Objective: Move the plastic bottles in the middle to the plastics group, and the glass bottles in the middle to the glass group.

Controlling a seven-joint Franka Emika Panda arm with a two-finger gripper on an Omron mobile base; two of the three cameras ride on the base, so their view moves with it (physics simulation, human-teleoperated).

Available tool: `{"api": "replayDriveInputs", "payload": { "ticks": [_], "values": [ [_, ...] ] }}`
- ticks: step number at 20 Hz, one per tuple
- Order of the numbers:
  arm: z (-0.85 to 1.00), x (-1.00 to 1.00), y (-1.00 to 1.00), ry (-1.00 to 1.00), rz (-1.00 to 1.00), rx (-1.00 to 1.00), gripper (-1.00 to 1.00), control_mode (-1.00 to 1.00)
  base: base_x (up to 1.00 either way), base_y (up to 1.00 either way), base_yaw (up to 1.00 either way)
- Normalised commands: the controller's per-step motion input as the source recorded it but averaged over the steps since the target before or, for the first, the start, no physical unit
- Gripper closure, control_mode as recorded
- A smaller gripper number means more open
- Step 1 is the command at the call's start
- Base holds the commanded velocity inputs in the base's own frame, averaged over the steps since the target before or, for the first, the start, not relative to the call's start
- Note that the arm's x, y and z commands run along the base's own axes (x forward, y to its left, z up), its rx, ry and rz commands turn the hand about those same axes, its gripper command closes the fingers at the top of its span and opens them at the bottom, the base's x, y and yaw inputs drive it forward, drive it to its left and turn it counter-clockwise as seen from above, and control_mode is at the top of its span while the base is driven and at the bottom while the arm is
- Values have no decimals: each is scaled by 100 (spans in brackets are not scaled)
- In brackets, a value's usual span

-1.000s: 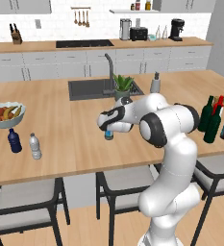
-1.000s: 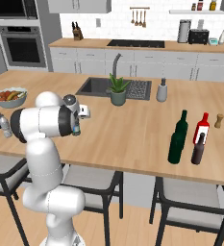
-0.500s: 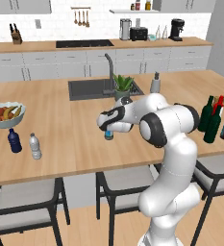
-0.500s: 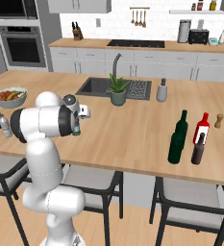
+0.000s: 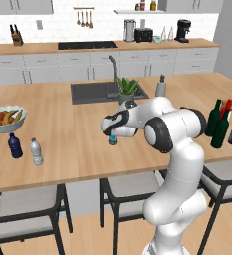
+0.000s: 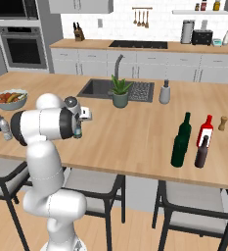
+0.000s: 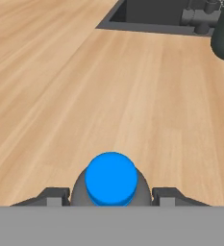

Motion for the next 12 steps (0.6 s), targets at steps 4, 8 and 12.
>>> {"api": "replayDriveInputs", "payload": {
  "ticks": [4,8,12],
  "values": [
    [0,0,0,0,0,0,100,-100,0,0,0],
    [18,-23,2,-2,2,0,100,-100,0,0,0],
    [62,-83,23,-4,15,0,100,-100,0,0,0]
  ]
}}
